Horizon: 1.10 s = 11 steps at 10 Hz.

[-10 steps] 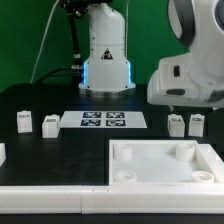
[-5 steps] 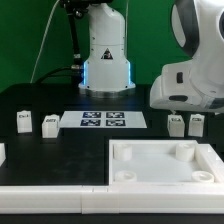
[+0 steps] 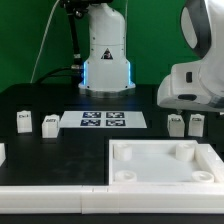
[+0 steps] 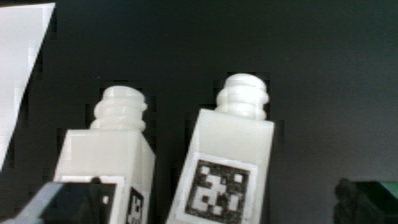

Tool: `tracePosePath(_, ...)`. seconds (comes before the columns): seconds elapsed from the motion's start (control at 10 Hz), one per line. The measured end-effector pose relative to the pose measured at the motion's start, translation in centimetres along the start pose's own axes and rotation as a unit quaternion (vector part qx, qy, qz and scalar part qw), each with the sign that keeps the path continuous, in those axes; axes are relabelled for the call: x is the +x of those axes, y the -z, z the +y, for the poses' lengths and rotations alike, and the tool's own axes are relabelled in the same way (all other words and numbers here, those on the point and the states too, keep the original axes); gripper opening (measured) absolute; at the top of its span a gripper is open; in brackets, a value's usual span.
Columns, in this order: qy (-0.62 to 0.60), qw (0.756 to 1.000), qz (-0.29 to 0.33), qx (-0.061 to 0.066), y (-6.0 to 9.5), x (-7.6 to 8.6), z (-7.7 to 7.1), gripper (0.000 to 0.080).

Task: Assemble one leg

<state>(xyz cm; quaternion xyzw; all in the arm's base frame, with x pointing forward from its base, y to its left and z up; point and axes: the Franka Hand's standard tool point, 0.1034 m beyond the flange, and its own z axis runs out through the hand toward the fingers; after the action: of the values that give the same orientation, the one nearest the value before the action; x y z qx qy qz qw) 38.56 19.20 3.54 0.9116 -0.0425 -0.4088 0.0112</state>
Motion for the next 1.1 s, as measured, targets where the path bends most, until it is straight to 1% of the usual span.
tracePosePath(0.1, -0.004, 1.0, -0.013, -0.003, -0.2, -0.1, 0.0, 0.0649)
tracePosePath(0.3, -0.005, 1.0, -0.022, -0.004, -0.4, -0.1, 0.2, 0.0649)
tracePosePath(0.4, -0.003, 1.0, -0.019, -0.004, -0.5, -0.1, 0.1, 0.0649)
tracePosePath(0.5, 0.007, 1.0, -0.005, 0.0, -0.6, 0.2, -0.3, 0.0649)
tracePosePath(0.6, 0.013, 1.0, -0.001, 0.0, -0.8, 0.1, -0.8, 0.0649)
tracePosePath(0.7, 0.014, 1.0, 0.0, 0.0, -0.7, 0.1, -0.9, 0.0649)
tracePosePath(1.1, 0.007, 1.0, -0.004, -0.001, -0.9, 0.0, -0.8, 0.0649)
